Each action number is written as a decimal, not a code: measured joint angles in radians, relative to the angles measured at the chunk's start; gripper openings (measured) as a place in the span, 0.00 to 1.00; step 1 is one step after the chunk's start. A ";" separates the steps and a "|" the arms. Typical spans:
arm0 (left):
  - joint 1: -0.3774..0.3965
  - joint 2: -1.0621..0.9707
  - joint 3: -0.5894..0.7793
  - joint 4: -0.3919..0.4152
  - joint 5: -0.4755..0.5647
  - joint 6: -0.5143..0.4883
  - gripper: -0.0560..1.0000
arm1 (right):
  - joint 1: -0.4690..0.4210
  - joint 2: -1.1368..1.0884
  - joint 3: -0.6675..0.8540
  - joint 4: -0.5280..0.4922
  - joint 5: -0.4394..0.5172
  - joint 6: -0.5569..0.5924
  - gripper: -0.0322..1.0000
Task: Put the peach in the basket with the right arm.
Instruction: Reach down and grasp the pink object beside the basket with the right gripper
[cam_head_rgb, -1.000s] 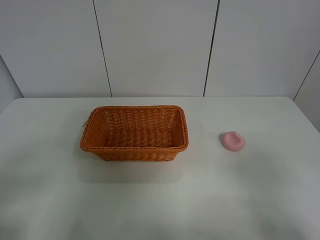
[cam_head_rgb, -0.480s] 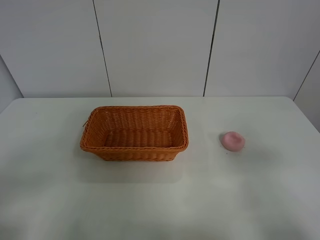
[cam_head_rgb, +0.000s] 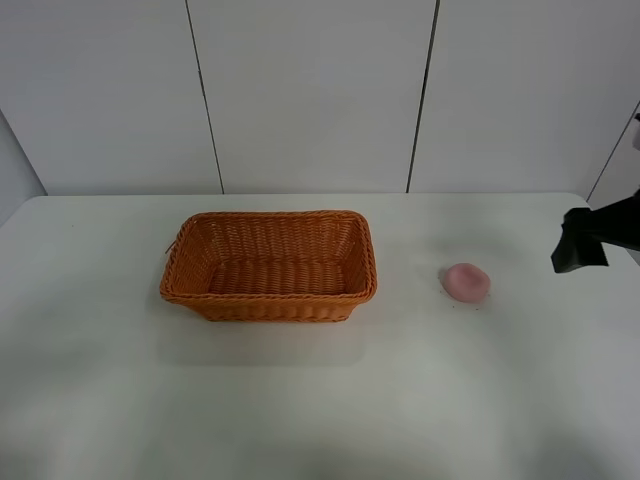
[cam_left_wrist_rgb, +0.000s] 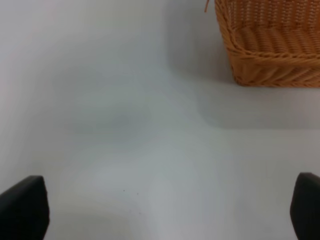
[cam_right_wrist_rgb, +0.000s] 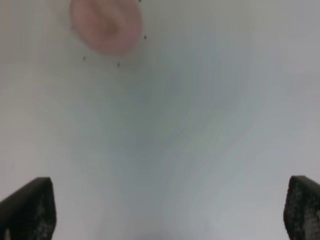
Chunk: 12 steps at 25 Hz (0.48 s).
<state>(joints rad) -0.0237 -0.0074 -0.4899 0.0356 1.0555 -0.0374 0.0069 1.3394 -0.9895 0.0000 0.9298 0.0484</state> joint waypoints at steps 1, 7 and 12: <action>0.000 0.000 0.000 0.000 0.000 0.000 0.99 | 0.000 0.060 -0.035 0.000 -0.001 0.000 0.71; 0.000 0.000 0.000 0.000 0.000 0.000 0.99 | 0.000 0.419 -0.281 0.000 0.004 0.000 0.71; 0.000 0.000 0.000 0.000 0.000 0.000 0.99 | 0.018 0.592 -0.426 0.021 0.009 0.000 0.71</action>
<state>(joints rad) -0.0237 -0.0074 -0.4899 0.0356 1.0555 -0.0374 0.0246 1.9317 -1.4158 0.0212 0.9393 0.0484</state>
